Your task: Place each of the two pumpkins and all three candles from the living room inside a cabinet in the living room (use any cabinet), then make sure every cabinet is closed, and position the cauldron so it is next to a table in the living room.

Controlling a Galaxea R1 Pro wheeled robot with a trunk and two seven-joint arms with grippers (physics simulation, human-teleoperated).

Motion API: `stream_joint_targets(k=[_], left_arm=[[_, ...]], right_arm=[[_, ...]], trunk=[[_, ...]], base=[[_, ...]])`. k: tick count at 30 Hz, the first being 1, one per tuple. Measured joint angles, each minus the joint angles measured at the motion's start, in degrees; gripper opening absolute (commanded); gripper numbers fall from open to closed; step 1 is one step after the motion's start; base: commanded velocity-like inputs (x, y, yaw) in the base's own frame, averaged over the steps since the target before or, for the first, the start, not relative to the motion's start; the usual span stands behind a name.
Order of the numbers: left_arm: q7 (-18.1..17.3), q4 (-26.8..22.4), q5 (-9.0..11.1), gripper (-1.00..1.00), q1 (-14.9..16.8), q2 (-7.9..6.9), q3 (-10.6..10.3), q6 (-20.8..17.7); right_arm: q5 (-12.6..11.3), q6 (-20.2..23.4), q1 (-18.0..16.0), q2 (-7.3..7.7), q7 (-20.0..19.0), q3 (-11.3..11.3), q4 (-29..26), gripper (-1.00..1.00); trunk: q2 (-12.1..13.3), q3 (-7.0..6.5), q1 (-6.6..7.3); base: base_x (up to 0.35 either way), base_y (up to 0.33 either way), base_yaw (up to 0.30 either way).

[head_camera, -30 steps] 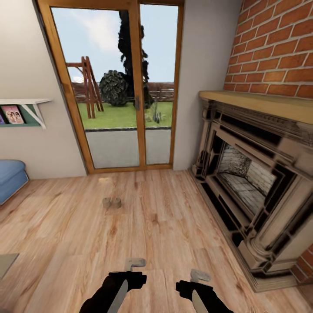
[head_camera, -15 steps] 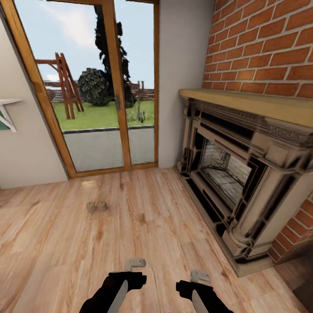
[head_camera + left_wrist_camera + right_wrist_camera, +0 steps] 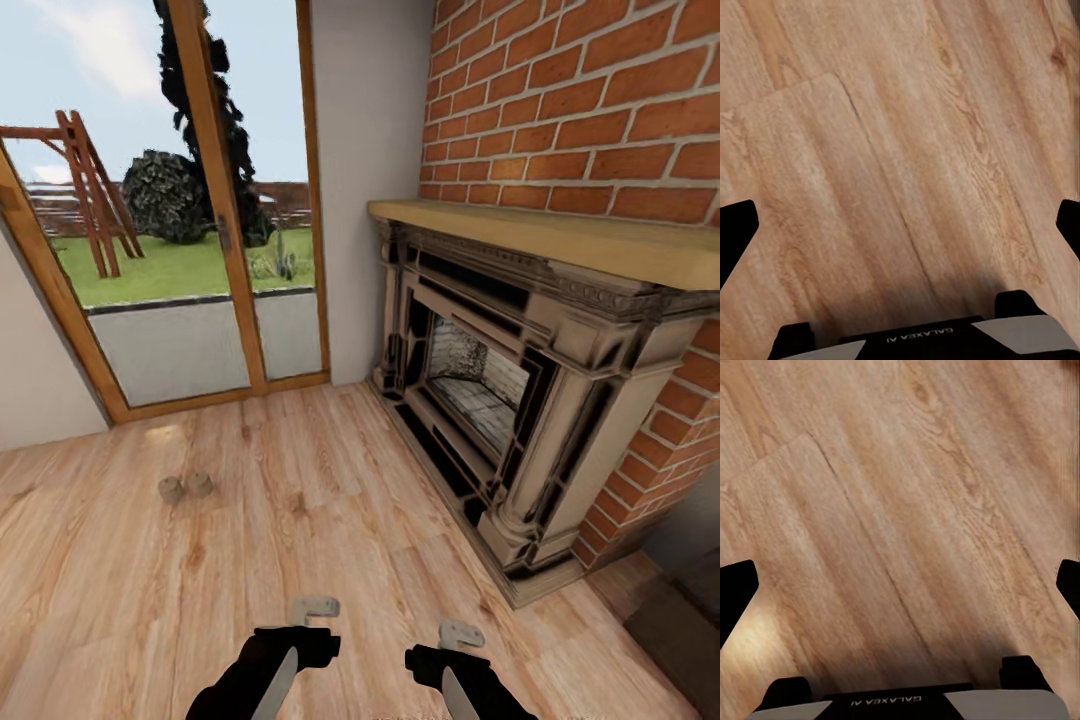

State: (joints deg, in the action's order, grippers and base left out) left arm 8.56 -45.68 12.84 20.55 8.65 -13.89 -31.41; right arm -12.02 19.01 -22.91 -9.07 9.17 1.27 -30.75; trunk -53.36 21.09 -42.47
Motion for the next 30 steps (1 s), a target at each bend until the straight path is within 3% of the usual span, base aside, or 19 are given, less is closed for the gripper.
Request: stream_joint_targets(k=[30], left_arm=[[0.2,0.0,0.0,1.00,0.0,0.00,0.0,0.0]], right_arm=[[-0.1,0.1,0.0,0.28,0.0,0.0,0.0,1.00]], trunk=[[0.0,1.53,-0.01]], base=[[-0.033,0.000,-0.236]])
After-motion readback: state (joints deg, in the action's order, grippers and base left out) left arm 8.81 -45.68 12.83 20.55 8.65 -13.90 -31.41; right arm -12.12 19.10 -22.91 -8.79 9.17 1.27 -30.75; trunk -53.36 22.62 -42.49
